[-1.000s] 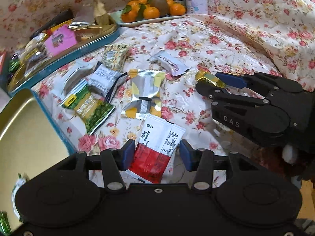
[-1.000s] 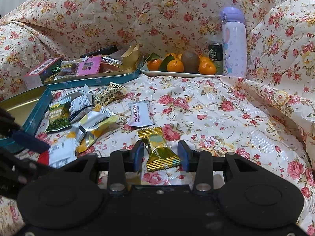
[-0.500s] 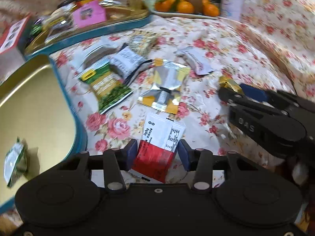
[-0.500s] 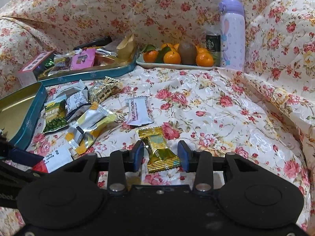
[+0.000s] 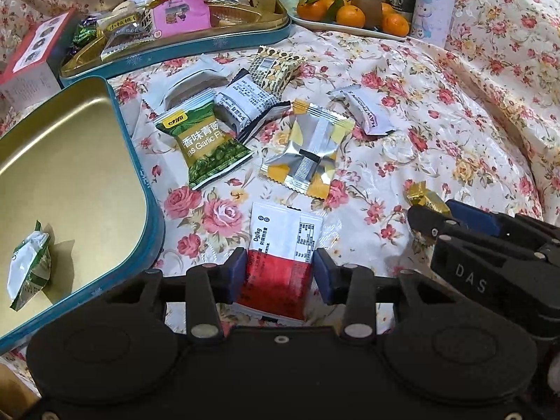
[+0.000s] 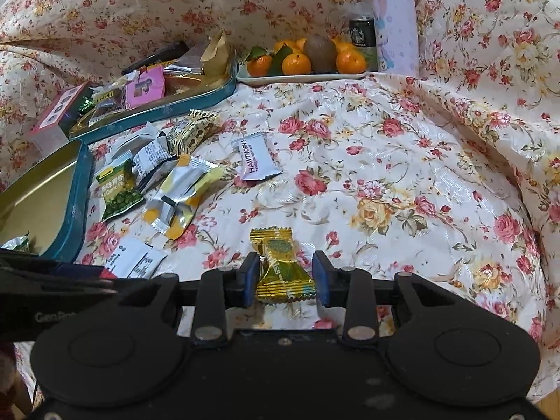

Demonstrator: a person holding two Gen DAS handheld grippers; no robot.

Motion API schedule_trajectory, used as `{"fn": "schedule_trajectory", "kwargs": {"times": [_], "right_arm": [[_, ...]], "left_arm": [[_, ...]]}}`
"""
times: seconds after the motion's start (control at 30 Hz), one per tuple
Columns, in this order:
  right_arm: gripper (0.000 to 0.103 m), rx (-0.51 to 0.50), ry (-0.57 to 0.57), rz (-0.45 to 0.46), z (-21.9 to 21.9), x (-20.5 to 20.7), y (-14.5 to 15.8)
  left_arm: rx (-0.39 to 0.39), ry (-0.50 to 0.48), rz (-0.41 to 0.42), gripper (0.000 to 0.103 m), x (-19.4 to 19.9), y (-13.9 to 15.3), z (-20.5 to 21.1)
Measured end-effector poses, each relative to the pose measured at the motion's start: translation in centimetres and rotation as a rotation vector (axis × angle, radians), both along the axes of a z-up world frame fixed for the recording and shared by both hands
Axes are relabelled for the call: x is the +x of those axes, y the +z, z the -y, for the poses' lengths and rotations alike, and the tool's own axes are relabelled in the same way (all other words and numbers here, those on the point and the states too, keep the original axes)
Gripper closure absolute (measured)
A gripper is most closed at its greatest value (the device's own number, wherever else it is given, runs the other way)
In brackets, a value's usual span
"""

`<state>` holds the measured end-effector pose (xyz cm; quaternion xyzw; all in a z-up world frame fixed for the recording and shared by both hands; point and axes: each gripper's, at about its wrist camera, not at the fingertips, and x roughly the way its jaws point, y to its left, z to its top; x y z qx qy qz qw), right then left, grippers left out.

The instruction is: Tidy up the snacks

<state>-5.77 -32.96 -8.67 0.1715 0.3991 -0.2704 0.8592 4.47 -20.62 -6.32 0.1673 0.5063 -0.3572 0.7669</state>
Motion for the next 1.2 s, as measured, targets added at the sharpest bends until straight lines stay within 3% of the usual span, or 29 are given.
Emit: {"fn": "schedule_trajectory", "kwargs": {"times": [0.17, 0.27, 0.5, 0.67, 0.73, 0.83, 1.0, 1.2], "right_arm": [[0.056, 0.03, 0.015, 0.019, 0.5, 0.1, 0.0], [0.055, 0.023, 0.018, 0.024, 0.4, 0.1, -0.1], [0.055, 0.045, 0.035, 0.038, 0.9, -0.2, -0.1], [0.055, 0.022, 0.066, 0.022, 0.7, -0.1, -0.1], [0.056, 0.004, 0.072, 0.015, 0.4, 0.0, -0.2], [0.058, -0.014, 0.077, 0.011, 0.1, 0.1, -0.3], [0.069, -0.041, 0.072, 0.0, 0.1, 0.0, -0.3], [0.07, -0.034, 0.064, 0.009, 0.1, -0.5, 0.2]], "left_arm": [[-0.012, -0.01, -0.037, 0.049, 0.5, 0.0, -0.1], [-0.022, -0.054, -0.055, 0.039, 0.4, -0.1, 0.2], [0.003, -0.087, -0.007, 0.039, -0.4, -0.2, 0.7], [0.026, -0.101, 0.036, 0.045, -0.8, -0.2, 0.5], [0.03, -0.086, 0.045, 0.055, -0.6, -0.1, 0.3], [0.022, -0.074, 0.025, 0.06, -0.1, 0.1, -0.2], [0.024, -0.06, 0.009, 0.061, -0.1, 0.3, -0.4], [0.015, -0.056, -0.007, 0.061, -0.8, 0.6, -1.1]]}}
